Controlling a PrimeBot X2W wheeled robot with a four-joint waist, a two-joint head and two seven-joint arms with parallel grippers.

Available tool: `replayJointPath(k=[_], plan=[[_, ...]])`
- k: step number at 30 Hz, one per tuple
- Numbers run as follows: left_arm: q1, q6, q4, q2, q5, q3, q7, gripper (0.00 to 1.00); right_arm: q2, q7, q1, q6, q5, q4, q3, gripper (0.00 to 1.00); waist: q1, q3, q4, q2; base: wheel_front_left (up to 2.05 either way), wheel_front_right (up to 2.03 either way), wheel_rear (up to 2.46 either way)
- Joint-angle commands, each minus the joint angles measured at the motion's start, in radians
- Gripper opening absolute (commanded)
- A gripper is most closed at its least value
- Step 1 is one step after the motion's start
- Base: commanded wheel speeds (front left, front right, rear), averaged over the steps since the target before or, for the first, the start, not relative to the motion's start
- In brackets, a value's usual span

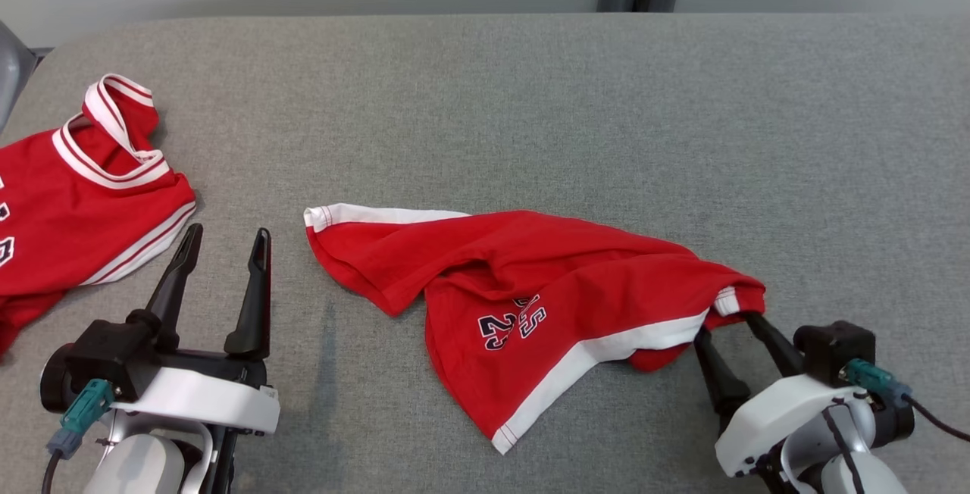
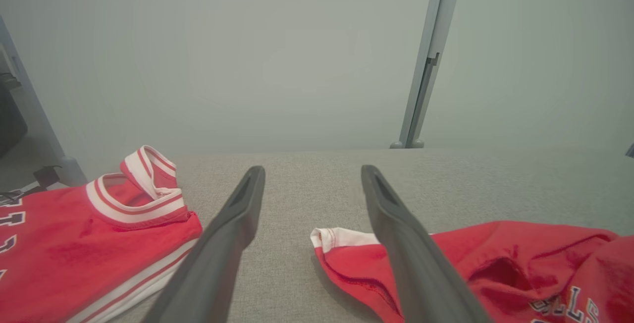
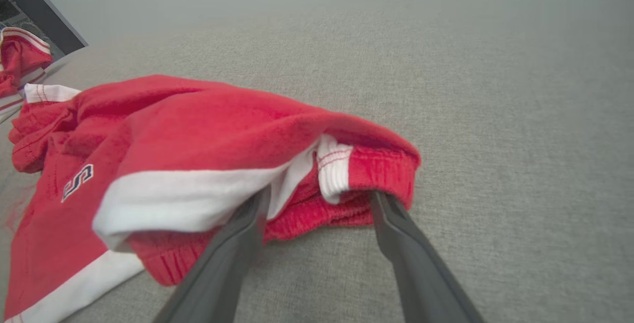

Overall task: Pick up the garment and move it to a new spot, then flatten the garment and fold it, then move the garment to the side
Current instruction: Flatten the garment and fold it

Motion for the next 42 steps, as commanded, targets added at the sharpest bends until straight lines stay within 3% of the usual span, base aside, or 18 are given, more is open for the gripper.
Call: replayJointPath(k=[1, 5, 6, 7, 8, 15, 19, 31, 35, 42], plan=[[-0.019, -0.006, 0.008, -0.001, 0.009, 0.005, -0.007, 1.0, -0.005, -0.014, -0.017, 0.0, -0.004, 0.005, -0.01, 1.0, 0.0, 0.009, 0.001, -0.0001, 0.0, 0.0, 0.0], [-0.031, -0.013, 0.021, -0.005, 0.011, 0.009, -0.009, 1.0, -0.005, -0.03, -0.033, 0.0, -0.008, 0.01, -0.021, 1.0, 0.0, 0.016, -0.002, -0.0001, 0.0, 0.0, 0.0], [-0.034, -0.017, 0.025, -0.006, 0.012, 0.01, -0.01, 1.0, -0.005, -0.031, -0.038, 0.0, -0.008, 0.013, -0.022, 0.49, 0.0, 0.018, -0.003, -0.0001, 0.0, 0.0, 0.0], [-0.036, -0.02, 0.03, -0.007, 0.013, 0.011, -0.01, 1.0, -0.005, -0.03, -0.042, 0.0, -0.008, 0.015, -0.022, 0.32, 0.0, 0.02, -0.004, -0.0001, 0.0, 0.0, 0.0], [-0.04, -0.021, 0.034, -0.009, 0.015, 0.012, -0.011, 1.0, -0.005, -0.029, -0.047, 0.0, -0.008, 0.017, -0.021, 0.0, 0.0, 0.021, -0.005, -0.0001, 0.0, 0.0, 0.0], [-0.044, -0.03, 0.053, -0.014, 0.022, 0.032, -0.013, 1.0, -0.008, -0.03, -0.057, 0.0, -0.004, -0.019, -0.01, 0.0, 0.0, 0.018, -0.027, -0.0001, 0.0, 0.0, 0.0], [-0.037, -0.037, 0.06, -0.018, 0.025, 0.043, -0.013, 1.0, -0.05, 0.031, -0.03, 0.0, 0.021, -0.074, 0.031, 0.0, 0.0, 0.009, -0.044, -0.0001, 0.0, 0.0, 0.0], [-0.021, -0.048, 0.06, -0.023, 0.035, 0.074, -0.013, 1.0, -0.296, 0.527, 0.094, 0.0, 0.26, -0.388, 0.124, 0.0, 0.0, 0.007, -0.084, -0.0001, 0.0, 0.0, 0.0], [-0.023, -0.052, 0.061, -0.028, 0.039, 0.079, -0.013, 1.0, -0.313, 0.697, 0.128, 0.0, 0.386, -0.495, 0.082, 0.0, 0.0, 0.012, -0.086, -0.0001, 0.0, 0.0, 0.0], [-0.042, -0.062, 0.063, -0.036, 0.048, 0.085, -0.014, 1.0, -0.223, 0.911, 0.088, 0.0, 0.682, -0.611, -0.05, 0.0, 0.0, 0.031, -0.078, -0.0001, 0.0, 0.0, 0.0]])
